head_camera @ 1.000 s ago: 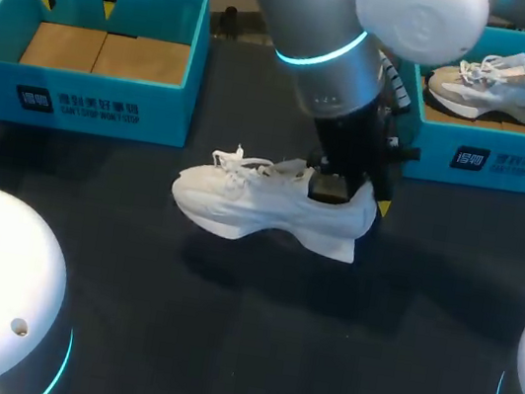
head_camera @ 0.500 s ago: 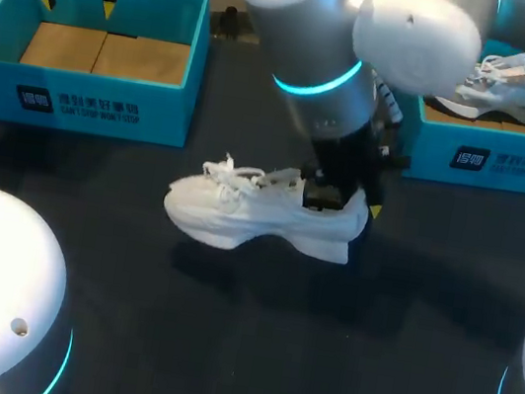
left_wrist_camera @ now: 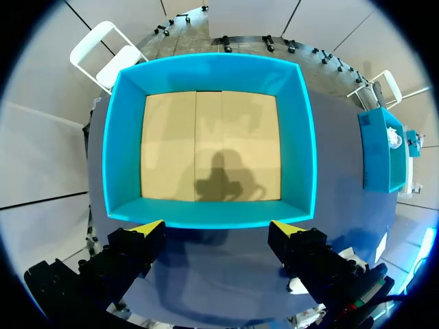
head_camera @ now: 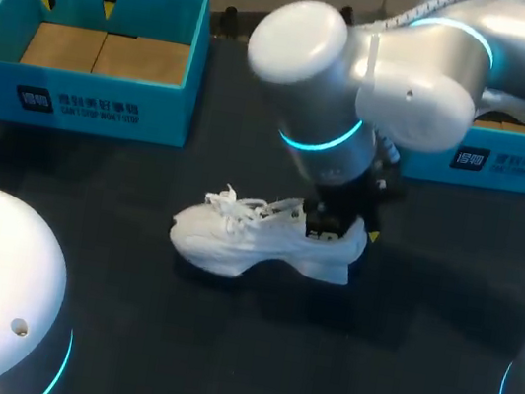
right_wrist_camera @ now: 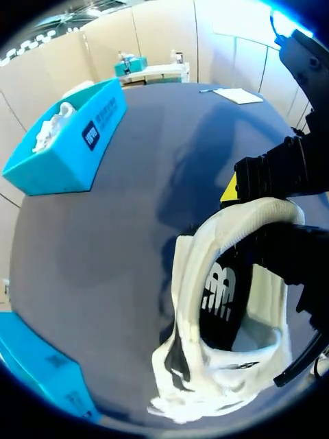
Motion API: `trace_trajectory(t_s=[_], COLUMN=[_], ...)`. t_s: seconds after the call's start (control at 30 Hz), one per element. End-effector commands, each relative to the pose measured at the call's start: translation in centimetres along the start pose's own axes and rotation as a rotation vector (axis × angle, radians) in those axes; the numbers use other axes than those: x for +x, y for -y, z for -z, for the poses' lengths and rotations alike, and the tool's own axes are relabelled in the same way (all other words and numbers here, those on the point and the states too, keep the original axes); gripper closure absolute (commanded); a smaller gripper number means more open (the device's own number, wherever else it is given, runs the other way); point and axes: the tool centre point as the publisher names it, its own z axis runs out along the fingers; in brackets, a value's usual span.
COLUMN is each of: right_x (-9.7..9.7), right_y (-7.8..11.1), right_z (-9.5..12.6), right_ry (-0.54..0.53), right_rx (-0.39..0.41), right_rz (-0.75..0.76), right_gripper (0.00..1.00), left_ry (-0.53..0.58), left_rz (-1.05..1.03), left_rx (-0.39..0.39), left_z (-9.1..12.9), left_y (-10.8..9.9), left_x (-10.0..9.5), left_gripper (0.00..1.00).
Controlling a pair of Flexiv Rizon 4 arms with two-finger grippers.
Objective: Take the shoe out of the shoebox, open the shoe tongue, remove and reinsert the insole, then place the shoe into the shoebox
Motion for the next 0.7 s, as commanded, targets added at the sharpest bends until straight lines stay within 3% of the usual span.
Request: trace_trajectory(t_s=[0.03,0.7], right_x=[0.2,0.2], right_y=[-0.3,-1.5], right_z=[-1.7,-5.4], right_ry=[-0.01,-0.024], right_rx=[0.003,-0.017], right_rz=[-0.005,0.017], right_gripper=[1.0,1.0], left_ry=[0.0,0.0], left_rz=[0.0,0.0], left_rx=[0.002,0.002], left_z=[0.0,0.0], left_y=[-0.1,-0.1], left_x=[0.0,0.0], left_gripper=[0.0,0.0])
